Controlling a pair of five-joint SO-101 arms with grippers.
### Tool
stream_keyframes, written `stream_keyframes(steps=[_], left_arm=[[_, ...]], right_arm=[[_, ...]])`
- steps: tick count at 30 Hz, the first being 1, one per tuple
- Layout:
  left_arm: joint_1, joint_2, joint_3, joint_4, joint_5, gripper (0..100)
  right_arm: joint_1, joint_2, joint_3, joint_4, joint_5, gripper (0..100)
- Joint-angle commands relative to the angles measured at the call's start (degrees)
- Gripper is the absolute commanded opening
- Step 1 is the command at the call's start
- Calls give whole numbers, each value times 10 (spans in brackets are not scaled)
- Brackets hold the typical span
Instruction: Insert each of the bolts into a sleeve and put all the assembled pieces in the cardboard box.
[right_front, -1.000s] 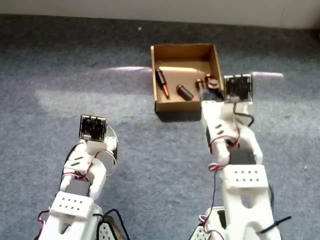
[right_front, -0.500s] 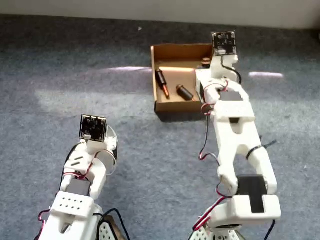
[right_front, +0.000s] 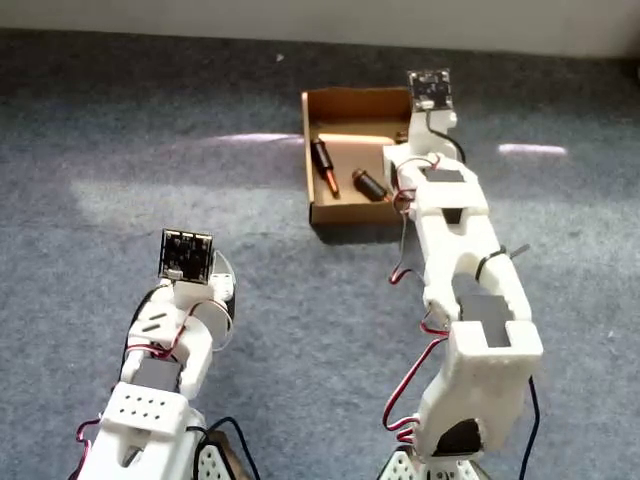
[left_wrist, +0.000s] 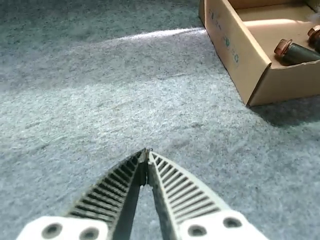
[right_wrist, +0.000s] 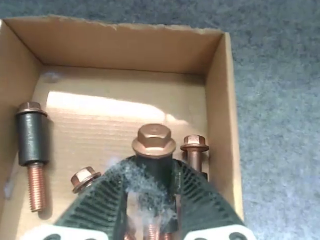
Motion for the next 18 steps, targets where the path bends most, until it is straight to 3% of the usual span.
stream_keyframes(steps=[1,14,18], left_arm=[[-7,2,13,1,-4,37],[-7,2,13,1,-4,37],[-7,2,13,1,-4,37]], right_arm=[[-9,-17,-36,-4,-7,96],[-15,-44,-34,23,-4,104],[-15,-92,-7,55,-4,2]])
